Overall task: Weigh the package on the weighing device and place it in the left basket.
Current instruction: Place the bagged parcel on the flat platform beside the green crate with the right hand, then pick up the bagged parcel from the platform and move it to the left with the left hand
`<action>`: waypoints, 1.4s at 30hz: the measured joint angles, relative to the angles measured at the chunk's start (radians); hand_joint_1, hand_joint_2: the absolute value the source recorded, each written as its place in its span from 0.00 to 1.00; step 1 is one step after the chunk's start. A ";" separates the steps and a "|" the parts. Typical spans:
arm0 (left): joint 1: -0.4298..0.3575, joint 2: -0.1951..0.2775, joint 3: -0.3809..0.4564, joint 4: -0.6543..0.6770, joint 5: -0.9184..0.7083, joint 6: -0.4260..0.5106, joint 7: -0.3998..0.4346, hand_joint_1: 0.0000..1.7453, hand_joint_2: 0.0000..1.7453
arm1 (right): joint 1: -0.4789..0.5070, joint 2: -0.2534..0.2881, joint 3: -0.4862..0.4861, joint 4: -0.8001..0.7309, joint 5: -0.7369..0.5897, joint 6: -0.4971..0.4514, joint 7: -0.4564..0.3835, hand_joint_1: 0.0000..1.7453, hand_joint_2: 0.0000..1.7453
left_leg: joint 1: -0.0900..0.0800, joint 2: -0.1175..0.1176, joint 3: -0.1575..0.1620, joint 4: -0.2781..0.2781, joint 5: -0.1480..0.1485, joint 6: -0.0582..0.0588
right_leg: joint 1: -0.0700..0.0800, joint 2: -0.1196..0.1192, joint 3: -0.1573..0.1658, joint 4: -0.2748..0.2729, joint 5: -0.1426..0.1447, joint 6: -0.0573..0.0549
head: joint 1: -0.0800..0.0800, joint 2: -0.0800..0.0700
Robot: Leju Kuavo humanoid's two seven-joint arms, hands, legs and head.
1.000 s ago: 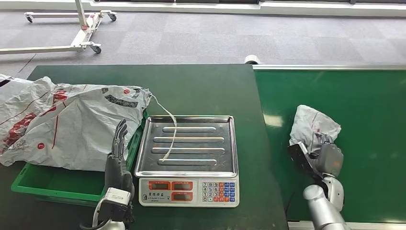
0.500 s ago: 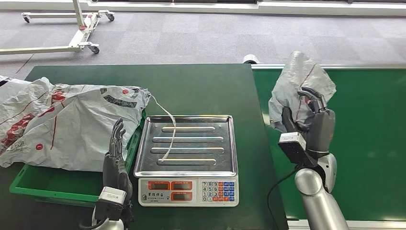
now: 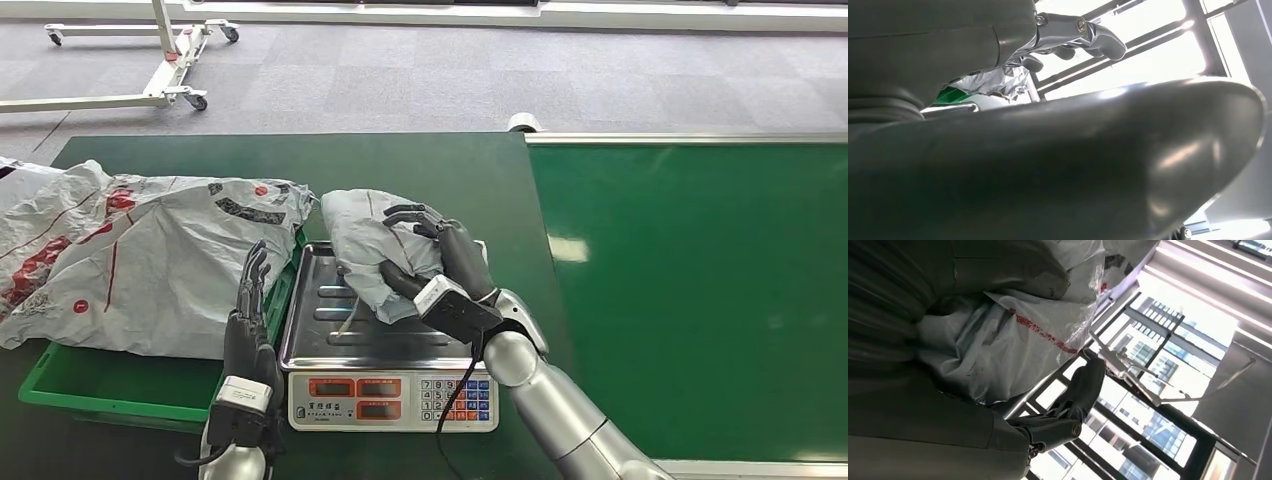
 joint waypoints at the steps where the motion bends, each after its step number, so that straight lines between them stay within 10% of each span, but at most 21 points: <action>1: 0.000 0.000 0.002 0.002 0.002 0.002 0.000 0.00 0.00 | -0.008 0.002 0.006 0.020 -0.032 0.008 -0.004 0.00 0.00 | 0.000 0.000 0.000 0.000 0.000 0.000 | 0.000 0.000 0.000 0.000 0.000 0.000 | 0.000 0.000; 12: 0.005 0.027 0.005 -0.021 -0.034 0.146 -0.003 0.00 0.00 | -0.044 -0.027 -0.044 0.132 -0.219 -0.046 -0.024 0.00 0.00 | 0.000 0.000 0.000 0.001 0.000 0.000 | 0.000 0.000 -0.001 -0.001 0.001 0.000 | 0.000 0.000; 28: -0.252 0.119 0.007 0.032 -0.235 0.313 0.000 0.00 0.00 | 0.085 -0.169 -0.507 -0.123 -0.463 -0.087 -0.083 0.00 0.00 | -0.001 -0.002 -0.001 0.002 0.001 0.001 | -0.001 -0.001 -0.002 -0.001 0.002 0.001 | 0.000 0.000; 42: -0.631 0.058 -0.045 0.718 -0.707 0.252 0.214 0.00 0.00 | 0.257 -0.166 -0.703 -0.303 -0.518 -0.066 -0.093 0.00 0.00 | -0.001 0.000 -0.001 0.002 0.002 0.002 | -0.002 0.000 -0.002 -0.001 0.005 0.001 | 0.000 0.000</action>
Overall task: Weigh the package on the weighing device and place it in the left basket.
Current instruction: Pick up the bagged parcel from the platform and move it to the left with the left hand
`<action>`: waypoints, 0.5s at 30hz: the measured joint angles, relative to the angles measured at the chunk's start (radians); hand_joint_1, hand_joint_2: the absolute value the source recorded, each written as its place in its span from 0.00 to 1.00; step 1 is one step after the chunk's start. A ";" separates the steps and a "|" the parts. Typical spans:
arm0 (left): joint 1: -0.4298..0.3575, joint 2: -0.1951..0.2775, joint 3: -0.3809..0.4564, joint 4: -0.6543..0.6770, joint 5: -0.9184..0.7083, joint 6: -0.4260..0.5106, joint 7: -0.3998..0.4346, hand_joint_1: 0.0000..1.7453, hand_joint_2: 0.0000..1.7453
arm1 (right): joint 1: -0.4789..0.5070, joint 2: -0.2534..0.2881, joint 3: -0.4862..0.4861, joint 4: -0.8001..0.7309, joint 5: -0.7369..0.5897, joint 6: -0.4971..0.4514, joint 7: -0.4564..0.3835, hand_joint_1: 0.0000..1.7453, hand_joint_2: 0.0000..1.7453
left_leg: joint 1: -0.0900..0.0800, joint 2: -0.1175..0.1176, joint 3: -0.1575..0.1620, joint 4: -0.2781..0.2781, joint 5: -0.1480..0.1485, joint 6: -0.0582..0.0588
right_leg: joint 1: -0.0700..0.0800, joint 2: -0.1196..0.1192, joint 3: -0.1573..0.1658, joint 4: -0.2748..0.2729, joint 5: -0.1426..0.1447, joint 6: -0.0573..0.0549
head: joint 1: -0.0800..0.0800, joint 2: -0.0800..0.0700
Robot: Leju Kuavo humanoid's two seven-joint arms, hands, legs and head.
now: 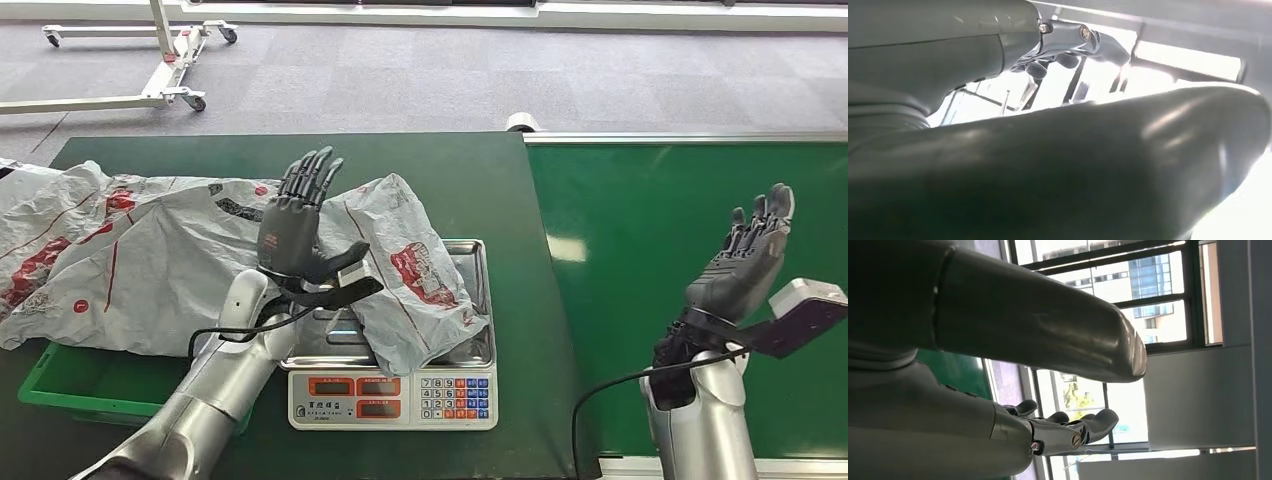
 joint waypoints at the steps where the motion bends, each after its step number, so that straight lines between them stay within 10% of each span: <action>1: -0.018 -0.007 -0.009 0.054 -0.024 -0.005 0.018 0.00 0.00 | 0.006 0.001 -0.004 0.000 -0.004 0.005 0.001 0.00 0.00 | 0.000 0.000 0.000 0.000 0.000 0.000 | 0.000 0.000 0.000 0.000 0.000 0.000 | 0.000 0.000; 3: -0.045 -0.020 -0.029 0.147 -0.067 -0.015 0.055 0.00 0.00 | 0.019 0.003 -0.012 0.000 -0.008 0.013 0.002 0.00 0.00 | -0.001 0.000 0.000 0.000 0.000 0.000 | 0.000 0.001 0.000 0.000 0.000 0.000 | 0.000 0.000; 6: -0.070 -0.031 -0.060 0.255 -0.125 -0.039 0.106 0.01 0.75 | 0.040 0.011 -0.026 0.001 -0.008 0.023 0.004 0.00 0.00 | -0.001 0.000 -0.001 0.000 0.000 0.000 | -0.001 0.001 -0.001 0.000 0.000 0.000 | 0.000 0.000; 7: -0.074 -0.034 -0.068 0.280 -0.137 -0.047 0.117 0.27 1.00 | 0.046 0.014 -0.031 0.002 -0.007 0.025 0.005 0.00 0.00 | -0.001 0.000 -0.001 0.000 0.000 0.000 | -0.001 0.001 -0.001 0.000 0.000 0.000 | 0.000 0.000; 10: -0.081 -0.039 -0.083 0.336 -0.152 -0.067 0.128 1.00 1.00 | 0.061 0.022 -0.047 0.005 -0.006 0.034 0.009 0.00 0.00 | -0.001 0.000 -0.001 0.000 0.000 0.000 | -0.001 0.001 -0.002 0.000 -0.001 0.000 | 0.000 0.000; 15: -0.084 -0.040 -0.086 0.367 -0.126 -0.063 0.079 1.00 1.00 | 0.085 0.032 -0.077 0.008 -0.004 0.050 0.016 0.00 0.00 | -0.001 0.000 -0.002 -0.001 0.000 0.000 | 0.000 0.001 -0.002 0.000 -0.001 0.000 | 0.000 0.000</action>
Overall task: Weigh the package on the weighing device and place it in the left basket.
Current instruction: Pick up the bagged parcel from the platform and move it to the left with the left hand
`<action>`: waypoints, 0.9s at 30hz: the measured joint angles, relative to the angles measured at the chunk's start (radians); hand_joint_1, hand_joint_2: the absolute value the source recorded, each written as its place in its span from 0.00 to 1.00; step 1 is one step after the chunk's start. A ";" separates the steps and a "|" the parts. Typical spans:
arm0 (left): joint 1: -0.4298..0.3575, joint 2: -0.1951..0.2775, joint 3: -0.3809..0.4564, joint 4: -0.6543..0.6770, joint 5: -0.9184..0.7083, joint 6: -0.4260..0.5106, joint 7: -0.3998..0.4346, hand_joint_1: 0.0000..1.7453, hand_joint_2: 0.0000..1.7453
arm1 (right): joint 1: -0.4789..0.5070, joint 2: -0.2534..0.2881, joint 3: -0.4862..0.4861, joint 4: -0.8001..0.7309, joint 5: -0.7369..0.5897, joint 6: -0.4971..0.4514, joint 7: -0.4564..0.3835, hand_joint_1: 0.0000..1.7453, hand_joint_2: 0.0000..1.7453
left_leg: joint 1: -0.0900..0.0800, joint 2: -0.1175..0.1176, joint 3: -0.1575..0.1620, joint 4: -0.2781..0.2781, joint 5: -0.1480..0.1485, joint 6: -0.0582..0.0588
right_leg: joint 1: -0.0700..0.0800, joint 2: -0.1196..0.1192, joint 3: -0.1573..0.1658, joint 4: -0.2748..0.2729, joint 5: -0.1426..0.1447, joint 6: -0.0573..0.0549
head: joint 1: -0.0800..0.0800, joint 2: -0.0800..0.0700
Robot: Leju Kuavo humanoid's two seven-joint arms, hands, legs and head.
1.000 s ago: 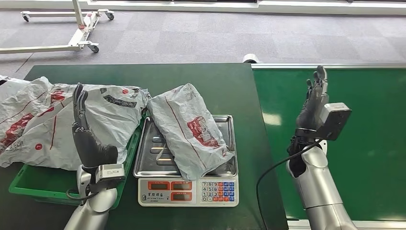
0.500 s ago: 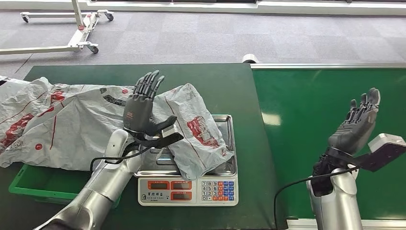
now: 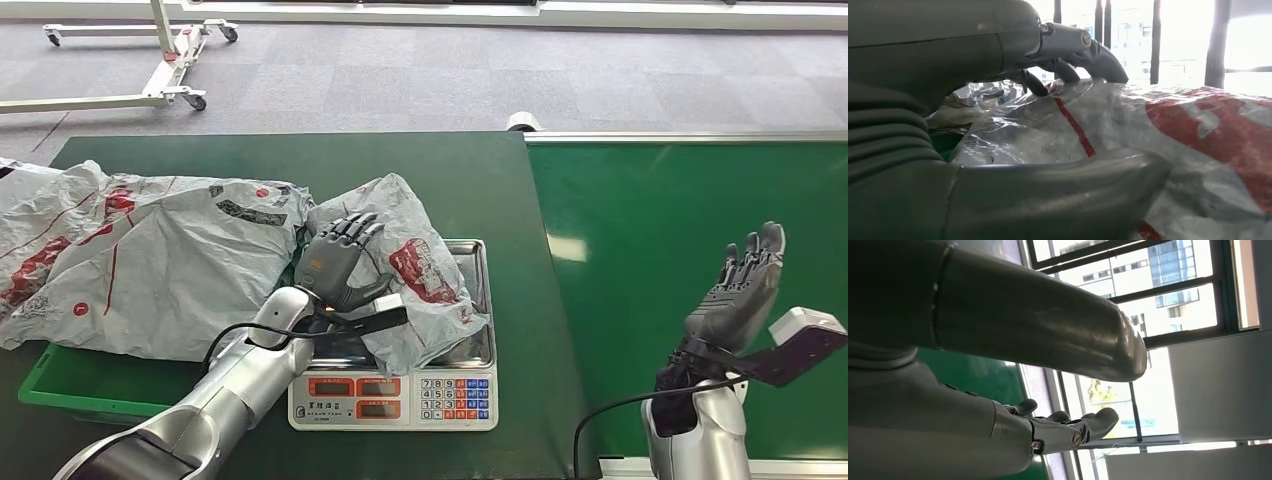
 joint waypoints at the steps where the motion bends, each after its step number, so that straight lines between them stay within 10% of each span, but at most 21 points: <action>1: 0.000 0.000 0.000 -0.001 0.014 0.007 -0.017 1.00 1.00 | 0.005 0.002 -0.005 0.001 0.000 0.003 0.000 0.00 0.00 | 0.000 0.000 0.000 0.000 0.000 0.000 | 0.000 0.000 0.000 0.000 0.000 0.000 | 0.000 0.000; 15: 0.175 0.100 0.105 -0.549 0.162 -0.003 -0.114 1.00 1.00 | 0.039 0.023 -0.047 0.010 0.000 0.041 -0.006 0.00 0.00 | 0.000 0.000 -0.001 -0.001 0.000 0.000 | 0.000 0.000 -0.001 0.000 0.000 0.000 | 0.000 0.000; 18: 0.233 0.137 0.142 -0.699 0.222 -0.011 -0.132 0.25 1.00 | 0.041 0.025 -0.047 0.013 -0.001 0.044 -0.011 0.00 0.00 | 0.000 0.001 -0.001 -0.001 0.000 0.000 | 0.000 0.001 -0.001 0.000 -0.001 0.000 | 0.000 0.000; 19: 0.253 0.149 0.160 -0.750 0.249 -0.017 -0.139 0.00 0.75 | 0.044 0.025 -0.048 0.014 -0.002 0.045 -0.013 0.00 0.00 | 0.000 0.001 -0.001 -0.001 0.000 0.000 | 0.000 0.001 -0.001 0.000 -0.001 0.000 | 0.000 0.000; 22: 0.297 0.178 0.217 -0.869 0.290 -0.042 -0.148 0.00 0.00 | 0.058 0.027 -0.051 0.013 -0.004 0.046 -0.017 0.00 0.00 | 0.000 0.000 -0.001 -0.001 0.000 0.000 | 0.000 0.000 -0.001 0.000 -0.001 -0.001 | 0.000 0.000; 27: 0.302 0.199 0.250 -0.875 0.236 -0.079 -0.157 0.00 0.00 | 0.068 0.037 -0.060 0.012 -0.004 0.047 -0.017 0.00 0.00 | 0.000 0.000 0.000 -0.001 0.000 0.000 | 0.000 -0.001 -0.001 0.000 -0.001 -0.001 | 0.000 0.000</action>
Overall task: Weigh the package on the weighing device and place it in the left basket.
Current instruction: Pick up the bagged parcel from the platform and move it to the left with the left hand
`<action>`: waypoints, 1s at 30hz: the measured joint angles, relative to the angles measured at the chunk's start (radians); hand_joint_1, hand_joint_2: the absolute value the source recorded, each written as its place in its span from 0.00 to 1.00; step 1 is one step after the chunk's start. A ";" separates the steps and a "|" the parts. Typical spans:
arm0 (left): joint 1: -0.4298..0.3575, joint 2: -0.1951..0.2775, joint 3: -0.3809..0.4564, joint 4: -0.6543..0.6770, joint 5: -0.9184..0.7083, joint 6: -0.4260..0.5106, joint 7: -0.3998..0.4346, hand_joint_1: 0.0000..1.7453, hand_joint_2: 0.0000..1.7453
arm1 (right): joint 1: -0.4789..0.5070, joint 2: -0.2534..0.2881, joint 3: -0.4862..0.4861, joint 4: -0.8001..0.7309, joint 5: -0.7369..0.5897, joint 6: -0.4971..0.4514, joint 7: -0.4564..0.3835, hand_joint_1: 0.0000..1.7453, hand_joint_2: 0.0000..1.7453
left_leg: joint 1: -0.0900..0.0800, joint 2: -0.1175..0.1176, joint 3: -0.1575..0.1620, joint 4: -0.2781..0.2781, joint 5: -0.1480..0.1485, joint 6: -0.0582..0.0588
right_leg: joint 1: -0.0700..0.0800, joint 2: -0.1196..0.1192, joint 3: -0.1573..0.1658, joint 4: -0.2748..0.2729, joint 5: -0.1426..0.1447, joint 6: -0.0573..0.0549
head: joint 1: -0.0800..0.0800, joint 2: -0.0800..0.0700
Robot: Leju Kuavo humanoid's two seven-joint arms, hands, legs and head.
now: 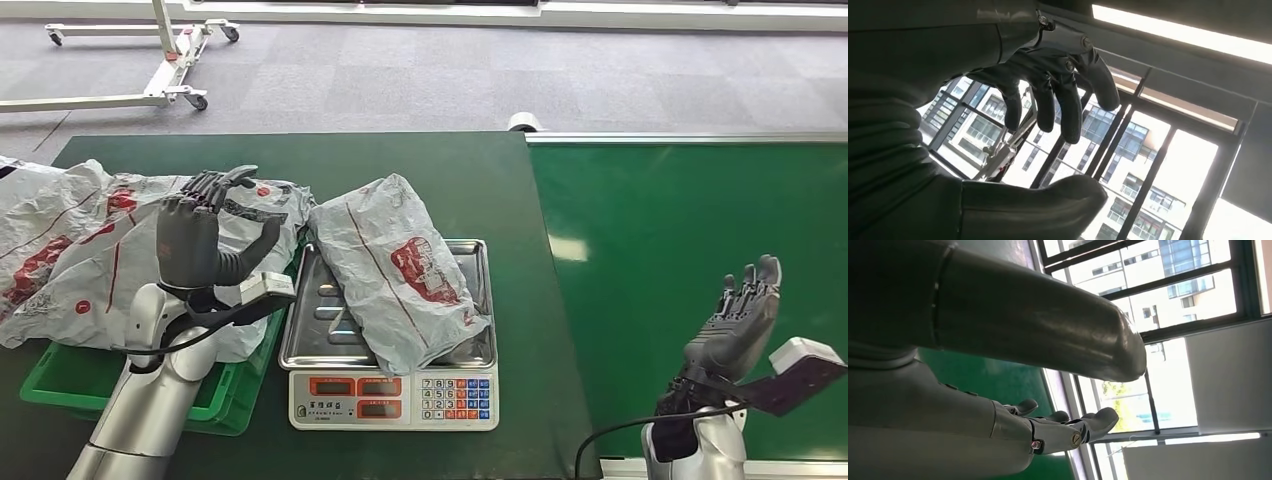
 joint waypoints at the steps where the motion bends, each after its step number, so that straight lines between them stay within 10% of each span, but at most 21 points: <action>1: -0.009 -0.002 -0.002 0.030 -0.010 -0.001 -0.001 0.00 0.00 | 0.000 0.003 0.000 0.000 0.000 0.000 0.000 0.00 0.00 | 0.000 0.000 0.000 0.000 0.000 0.000 | 0.000 0.000 0.000 0.000 0.000 0.000 | 0.000 0.000; 18: -0.330 -0.146 -0.157 0.847 -0.225 -0.016 0.161 0.00 0.00 | -0.034 0.044 0.000 0.004 0.041 0.003 0.029 0.00 0.00 | -0.001 0.000 -0.001 0.000 0.003 0.001 | 0.000 0.001 0.000 0.000 0.003 0.001 | 0.000 0.000; 21: -0.347 -0.157 -0.170 0.893 -0.239 -0.035 0.181 0.01 0.75 | -0.035 0.044 0.000 0.009 0.034 0.001 0.033 0.00 0.00 | -0.001 0.000 -0.001 0.000 0.003 0.001 | 0.000 0.000 0.000 0.000 0.003 0.001 | 0.000 0.000; 22: -0.352 -0.160 -0.175 0.905 -0.244 -0.042 0.186 0.27 1.00 | -0.034 0.044 0.000 0.010 0.032 0.000 0.035 0.00 0.00 | -0.001 0.000 -0.001 0.000 0.003 0.001 | 0.000 0.000 0.000 0.000 0.003 0.001 | 0.000 0.000; 25: -0.361 -0.164 -0.184 0.928 -0.248 -0.054 0.179 1.00 1.00 | -0.024 0.044 0.000 0.011 0.025 -0.002 0.036 0.00 0.00 | -0.001 0.000 0.000 0.000 0.003 0.001 | -0.001 0.000 0.000 0.000 0.003 0.001 | 0.000 0.000; 30: -0.370 -0.164 -0.186 0.939 -0.202 -0.060 0.098 1.00 1.00 | -0.009 0.046 0.000 0.011 0.019 -0.003 0.031 0.00 0.00 | -0.001 0.000 0.000 0.000 0.003 0.001 | -0.001 0.000 0.001 0.000 0.003 0.001 | 0.000 0.000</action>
